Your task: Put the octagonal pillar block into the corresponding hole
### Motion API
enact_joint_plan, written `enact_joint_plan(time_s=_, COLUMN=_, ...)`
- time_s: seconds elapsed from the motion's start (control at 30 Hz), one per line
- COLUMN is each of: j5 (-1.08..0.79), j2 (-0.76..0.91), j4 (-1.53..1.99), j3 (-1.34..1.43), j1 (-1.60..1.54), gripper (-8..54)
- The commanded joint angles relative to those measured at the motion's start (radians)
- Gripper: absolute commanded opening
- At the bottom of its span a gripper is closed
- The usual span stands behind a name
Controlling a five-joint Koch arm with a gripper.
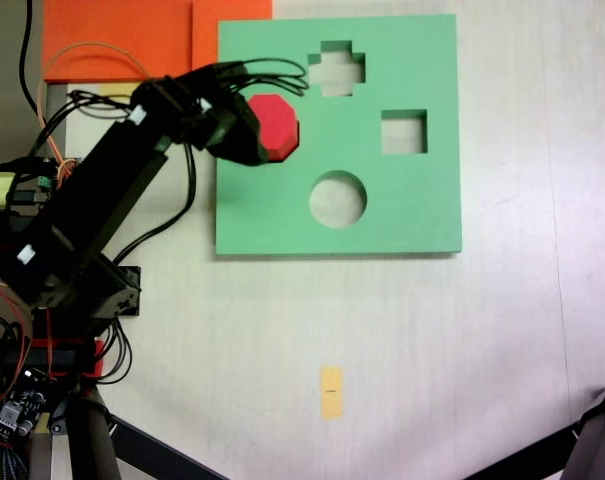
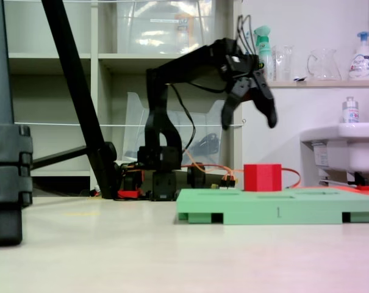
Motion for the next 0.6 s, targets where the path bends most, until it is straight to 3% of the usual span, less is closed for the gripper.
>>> enact_joint_plan(time_s=0.0, j5=-0.296, j2=0.147, j4=-0.067, j3=0.008, j1=0.032, gripper=52.0)
enact_joint_plan(time_s=0.1, j5=-0.796, j2=0.301, j4=-0.172, j3=0.123, j1=0.123, gripper=51.8)
enact_joint_plan(time_s=0.2, j5=-1.152, j2=0.413, j4=-0.282, j3=0.245, j1=0.239, gripper=43.9)
enact_joint_plan(time_s=0.33, j5=-1.75, j2=0.58, j4=-0.615, j3=0.546, j1=0.531, gripper=41.6)
enact_joint_plan(time_s=0.37, j5=-1.836, j2=0.588, j4=-0.726, j3=0.626, j1=0.635, gripper=39.3)
enact_joint_plan(time_s=0.57, j5=-1.871, j2=0.592, j4=-0.963, j3=0.818, j1=0.802, gripper=37.8)
